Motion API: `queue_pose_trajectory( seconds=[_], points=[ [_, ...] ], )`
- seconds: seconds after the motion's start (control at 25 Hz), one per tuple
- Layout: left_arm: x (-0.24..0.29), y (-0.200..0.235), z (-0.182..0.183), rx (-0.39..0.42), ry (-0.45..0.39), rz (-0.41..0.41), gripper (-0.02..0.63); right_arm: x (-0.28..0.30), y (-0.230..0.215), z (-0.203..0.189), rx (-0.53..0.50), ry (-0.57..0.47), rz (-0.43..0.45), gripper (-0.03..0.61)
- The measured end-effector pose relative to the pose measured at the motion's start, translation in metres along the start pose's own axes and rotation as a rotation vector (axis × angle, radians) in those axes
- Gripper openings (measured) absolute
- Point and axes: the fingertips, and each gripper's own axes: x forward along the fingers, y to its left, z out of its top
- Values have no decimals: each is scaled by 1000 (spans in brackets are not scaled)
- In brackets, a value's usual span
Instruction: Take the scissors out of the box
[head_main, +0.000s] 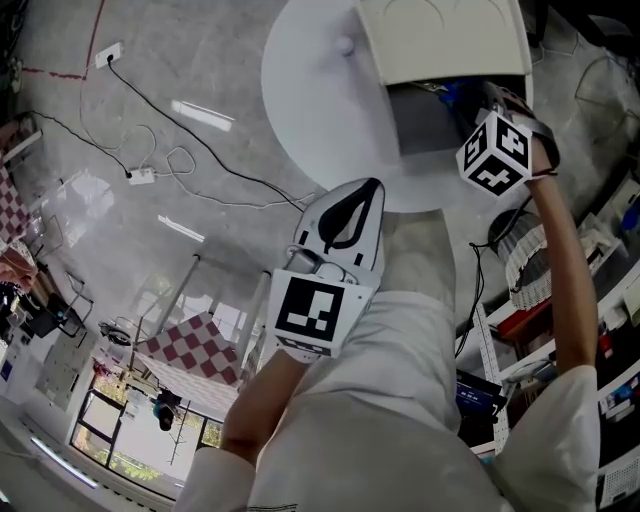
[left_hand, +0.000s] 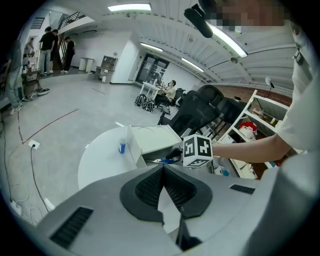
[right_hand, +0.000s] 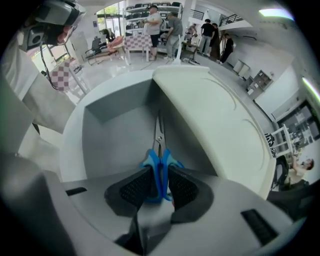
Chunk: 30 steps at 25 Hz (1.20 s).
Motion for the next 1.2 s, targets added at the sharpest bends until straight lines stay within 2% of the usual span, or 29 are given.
queue_pose_trajectory(
  seconds=[0.28,0.4,0.64,1.2],
  points=[
    [-1,-1,-1,-18,8,-2,11,2,2,-4,8,33,52,147],
    [-4,2,3,22,8,-15,11,2,3,1,45,13,56,146],
    [-12,0,9,42,4,-34,11,-18,5,2,76,-1,-2,146],
    [-46,-20,26,159,-28,-111,11,-99,18,-8,215,-6,-98,146]
  ],
)
